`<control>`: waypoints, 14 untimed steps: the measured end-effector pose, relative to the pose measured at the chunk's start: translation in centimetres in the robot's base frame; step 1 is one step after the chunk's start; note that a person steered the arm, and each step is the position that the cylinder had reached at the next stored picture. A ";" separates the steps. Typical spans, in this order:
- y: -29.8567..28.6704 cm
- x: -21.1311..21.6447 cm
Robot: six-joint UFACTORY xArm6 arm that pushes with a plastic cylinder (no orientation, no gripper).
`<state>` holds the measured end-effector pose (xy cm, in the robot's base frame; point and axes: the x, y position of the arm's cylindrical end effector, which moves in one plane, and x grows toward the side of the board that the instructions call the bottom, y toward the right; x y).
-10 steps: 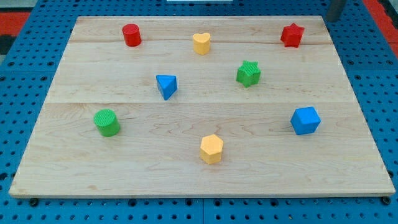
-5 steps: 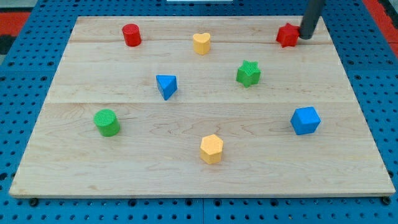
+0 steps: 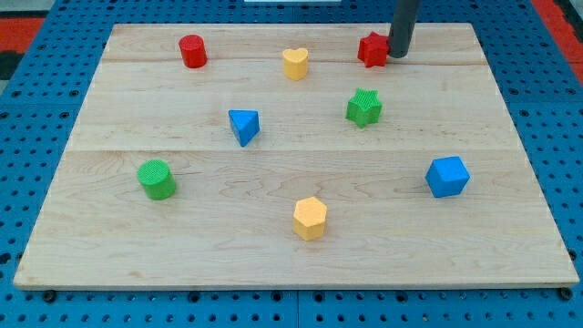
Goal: Push the green star towards the bottom right of the yellow heart
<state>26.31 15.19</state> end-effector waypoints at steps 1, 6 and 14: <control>0.0 1.3; -3.5 13.7; -1.4 11.0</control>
<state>37.30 13.79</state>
